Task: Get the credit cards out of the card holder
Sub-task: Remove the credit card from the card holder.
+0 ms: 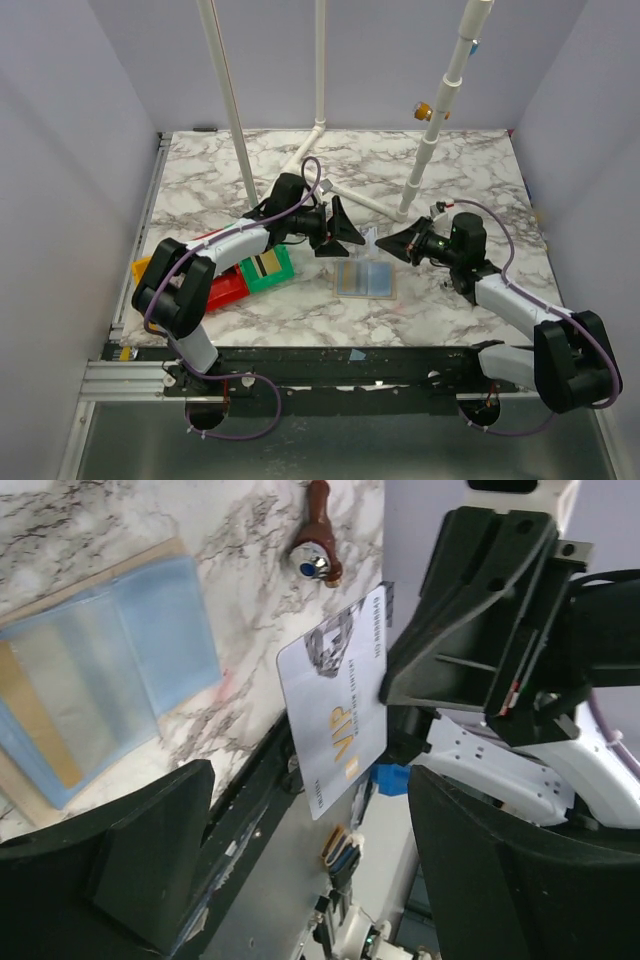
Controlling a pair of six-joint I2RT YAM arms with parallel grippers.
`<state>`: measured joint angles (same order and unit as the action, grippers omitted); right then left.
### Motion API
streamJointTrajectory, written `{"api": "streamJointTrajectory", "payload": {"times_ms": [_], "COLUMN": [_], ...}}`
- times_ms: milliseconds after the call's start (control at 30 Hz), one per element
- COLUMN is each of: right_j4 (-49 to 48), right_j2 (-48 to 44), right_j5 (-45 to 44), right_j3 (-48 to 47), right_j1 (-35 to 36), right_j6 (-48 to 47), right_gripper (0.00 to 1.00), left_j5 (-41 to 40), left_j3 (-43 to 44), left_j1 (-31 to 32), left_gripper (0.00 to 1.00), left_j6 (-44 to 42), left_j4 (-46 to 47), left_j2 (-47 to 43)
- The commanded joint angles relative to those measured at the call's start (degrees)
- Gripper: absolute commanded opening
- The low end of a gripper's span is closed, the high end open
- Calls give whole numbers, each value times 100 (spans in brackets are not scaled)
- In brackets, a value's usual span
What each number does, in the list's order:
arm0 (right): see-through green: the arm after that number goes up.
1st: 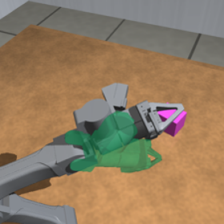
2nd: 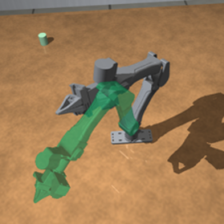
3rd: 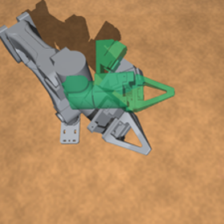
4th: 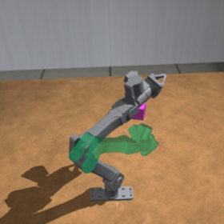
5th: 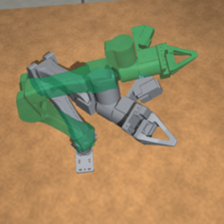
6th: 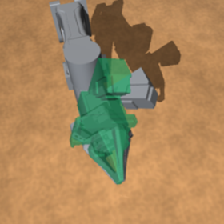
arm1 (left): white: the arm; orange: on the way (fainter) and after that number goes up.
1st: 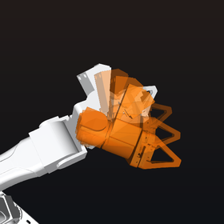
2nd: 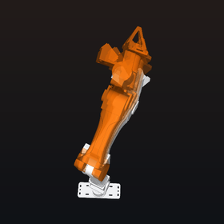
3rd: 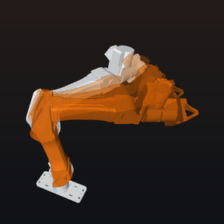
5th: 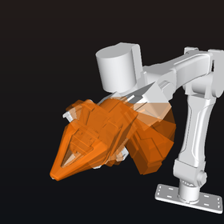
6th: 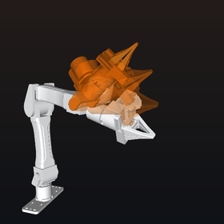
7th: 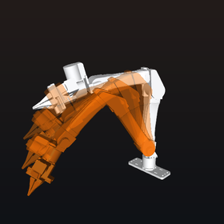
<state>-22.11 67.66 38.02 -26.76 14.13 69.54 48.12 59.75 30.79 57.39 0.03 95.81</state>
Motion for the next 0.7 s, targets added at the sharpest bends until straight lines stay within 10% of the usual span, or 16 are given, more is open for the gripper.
{"api": "streamJointTrajectory", "payload": {"times_ms": [0,267,667], "right_j4": [-1026,-1671,-1744], "right_j2": [168,373,367], "right_j5": [469,610,620], "right_j3": [161,266,398], "right_j1": [-34,-21,-16], "right_j6": [531,879,877], "right_gripper": [1,1,1], "left_j5": [460,569,671], "left_j3": [-117,-128,-156], "left_j1": [-38,-38,-20], "left_gripper": [79,61,6], "left_j6": [513,750,992], "left_j4": [791,1028,1323], "left_j2": [-190,-152,-120]}}
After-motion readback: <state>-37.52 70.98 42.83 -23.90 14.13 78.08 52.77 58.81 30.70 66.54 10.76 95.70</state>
